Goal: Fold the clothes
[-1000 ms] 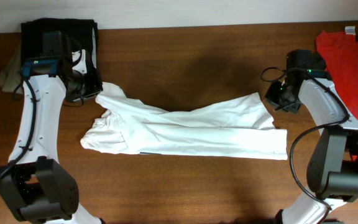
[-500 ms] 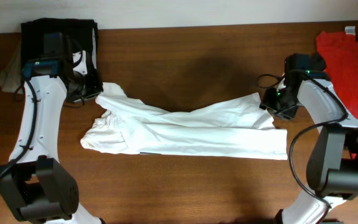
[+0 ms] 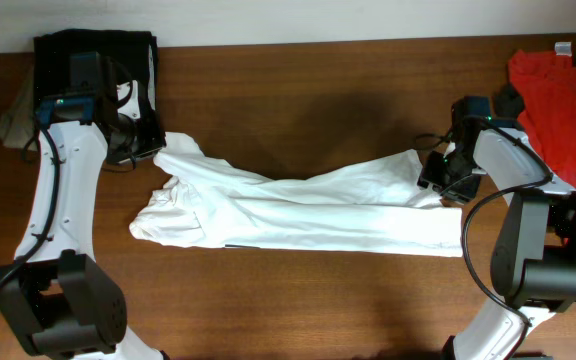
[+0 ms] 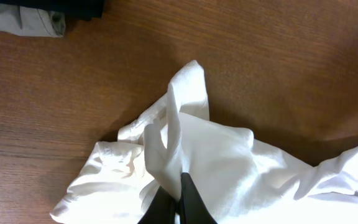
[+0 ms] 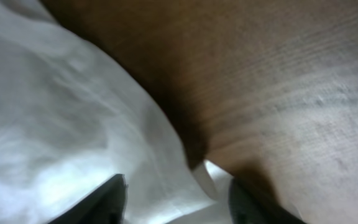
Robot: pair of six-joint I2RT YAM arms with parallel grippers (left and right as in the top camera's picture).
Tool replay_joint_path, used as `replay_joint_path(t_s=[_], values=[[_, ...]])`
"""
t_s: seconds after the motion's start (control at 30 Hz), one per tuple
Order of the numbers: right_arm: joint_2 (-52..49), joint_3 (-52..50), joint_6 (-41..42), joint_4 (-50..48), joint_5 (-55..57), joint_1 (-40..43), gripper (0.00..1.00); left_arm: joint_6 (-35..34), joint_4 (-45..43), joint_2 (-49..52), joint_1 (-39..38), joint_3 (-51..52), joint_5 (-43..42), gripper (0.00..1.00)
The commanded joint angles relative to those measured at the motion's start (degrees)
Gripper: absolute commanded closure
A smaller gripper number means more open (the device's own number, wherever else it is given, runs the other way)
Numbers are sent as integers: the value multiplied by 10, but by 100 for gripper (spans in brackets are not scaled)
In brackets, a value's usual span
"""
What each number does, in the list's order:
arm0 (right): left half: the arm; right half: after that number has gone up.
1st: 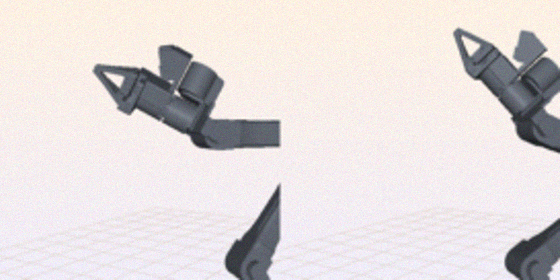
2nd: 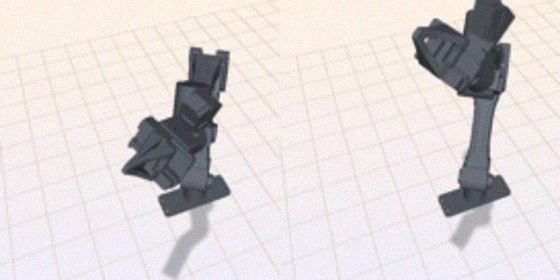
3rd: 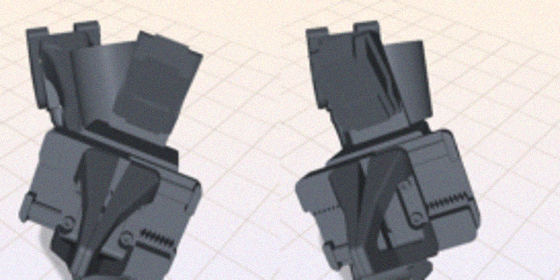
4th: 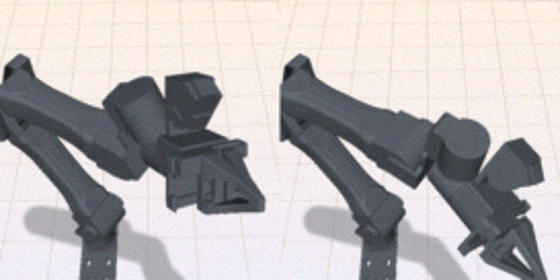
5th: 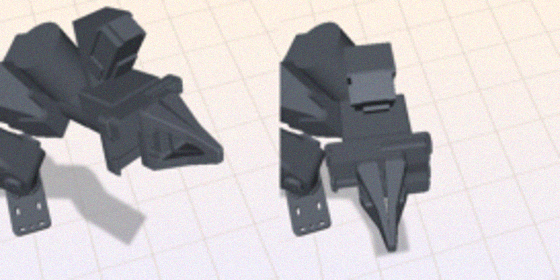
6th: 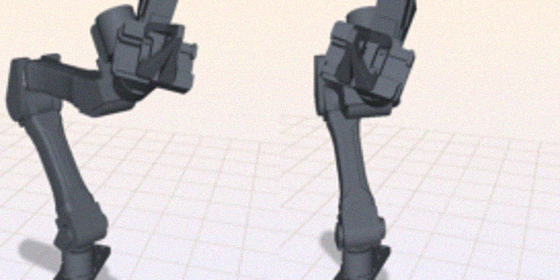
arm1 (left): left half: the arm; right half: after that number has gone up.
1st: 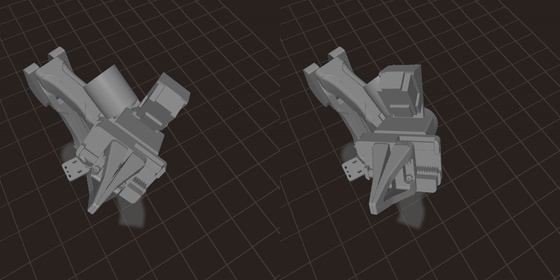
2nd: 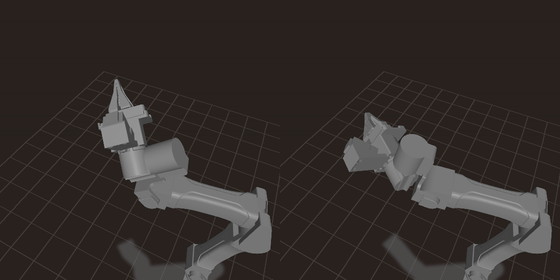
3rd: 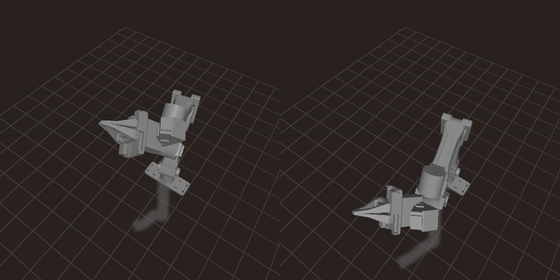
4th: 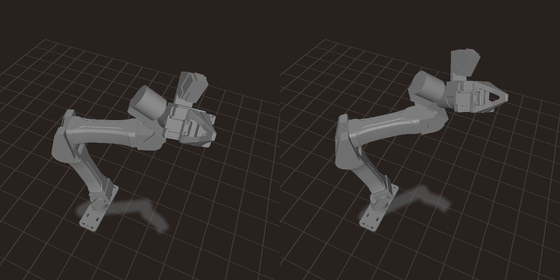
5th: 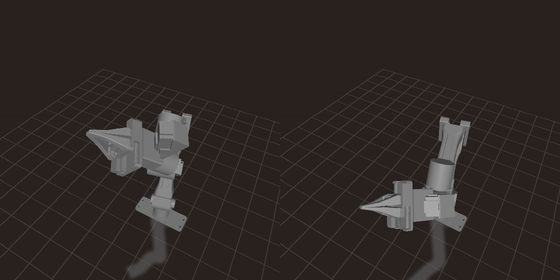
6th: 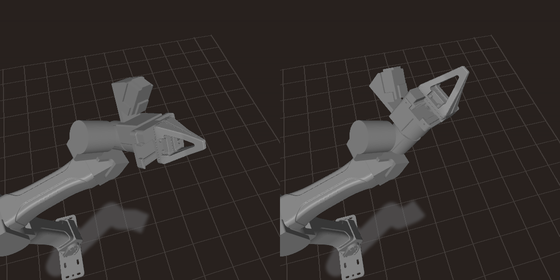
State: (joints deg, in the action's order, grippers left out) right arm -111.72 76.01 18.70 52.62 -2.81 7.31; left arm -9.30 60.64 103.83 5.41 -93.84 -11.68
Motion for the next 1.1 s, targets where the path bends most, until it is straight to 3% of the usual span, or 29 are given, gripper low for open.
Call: replay_joint_path(t_s=[0.0,0.1,0.17,0.27,0.37,0.57,0.67,0.87,1.07], values=[[-1,26,-3,27,31,0,37,-5,-2,3,-2,7,6,99],[-2,22,-3,33,29,-2,43,-5,-2,3,-2,7,6,99],[-2,11,-3,16,13,-2,60,-5,-2,3,-2,7,6,99],[-2,-1,-3,5,7,-2,61,-5,-1,3,-2,7,5,99],[-2,-2,-3,5,7,-2,68,-5,-1,3,-2,7,6,99],[-2,-2,-3,5,14,-2,60,-5,-1,3,-2,7,6,99],[-2,-2,-2,5,13,-2,62,-5,-1,3,-2,7,6,99],[-2,-5,-2,3,4,-2,95,-5,-1,3,-2,7,6,99],[2,-2,28,-2,5,-1,96,-6,-6,3,-2,7,2,100]])
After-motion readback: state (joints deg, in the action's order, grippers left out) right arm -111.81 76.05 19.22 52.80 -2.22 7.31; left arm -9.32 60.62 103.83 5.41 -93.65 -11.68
